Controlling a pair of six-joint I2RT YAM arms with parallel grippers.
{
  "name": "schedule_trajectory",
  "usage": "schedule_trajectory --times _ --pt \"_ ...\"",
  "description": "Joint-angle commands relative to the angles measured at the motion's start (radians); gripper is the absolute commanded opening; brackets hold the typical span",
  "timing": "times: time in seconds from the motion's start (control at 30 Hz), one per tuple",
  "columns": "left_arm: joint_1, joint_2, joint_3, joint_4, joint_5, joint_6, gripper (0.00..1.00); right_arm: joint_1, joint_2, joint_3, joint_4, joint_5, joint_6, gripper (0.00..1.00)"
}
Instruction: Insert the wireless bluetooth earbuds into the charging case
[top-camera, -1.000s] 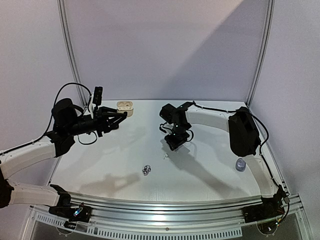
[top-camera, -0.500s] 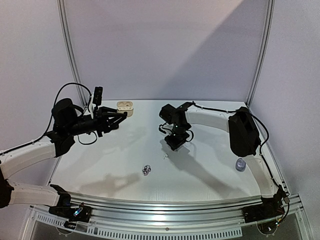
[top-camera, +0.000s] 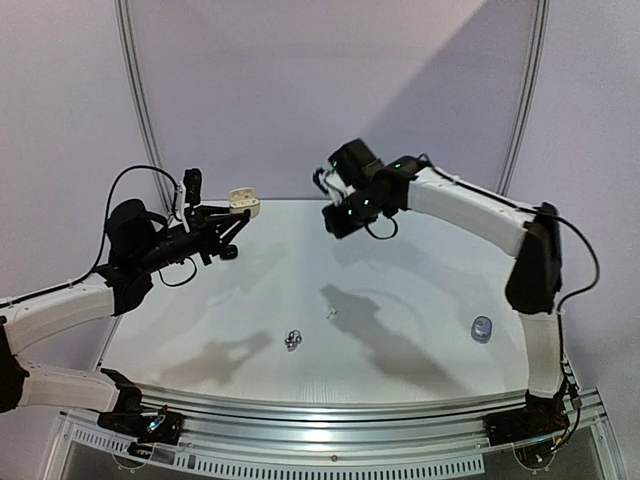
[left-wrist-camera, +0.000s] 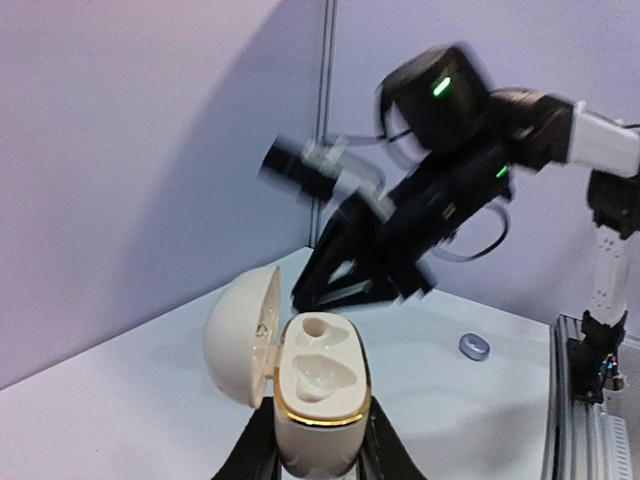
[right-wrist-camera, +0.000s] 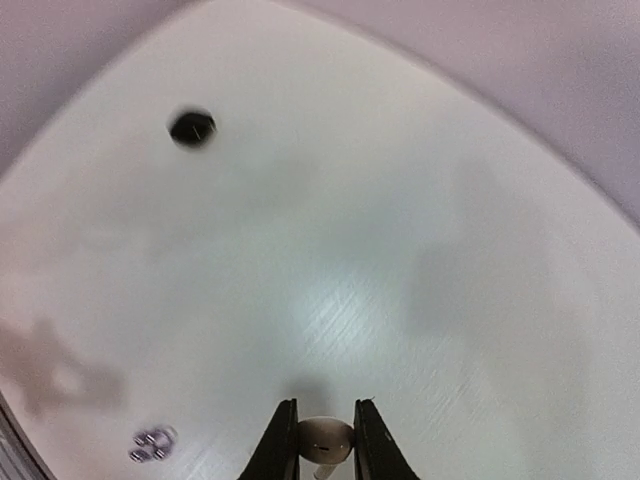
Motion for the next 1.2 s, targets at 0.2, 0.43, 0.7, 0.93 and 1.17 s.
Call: schedule_trajectory --times 0.2,0.43,0.7,0.93,1.17 --pt "-0.065 0.059 -0.048 0.334 -0.192 0.135 0.00 0.168 -0.286 -0.127 0.762 -0.116 -0.196 0.00" --pt "-0.081 0.063 -0.039 0.396 -0.215 0.104 0.00 0.189 -0.245 -0.127 0.860 -0.274 -0.205 0.00" --pt "-0.084 0.049 -0.031 0.367 -0.177 0.059 0.00 0.197 -0.211 -0.124 0.888 -0.296 -0.234 0.00" --pt "-0.084 0.040 -0.018 0.347 -0.159 0.033 0.00 0.204 -0.185 -0.119 0.849 -0.281 -0.291 0.00" --pt "-0.084 0.040 -0.005 0.353 -0.135 0.016 0.00 0.205 -0.173 -0.119 0.835 -0.278 -0.320 0.00"
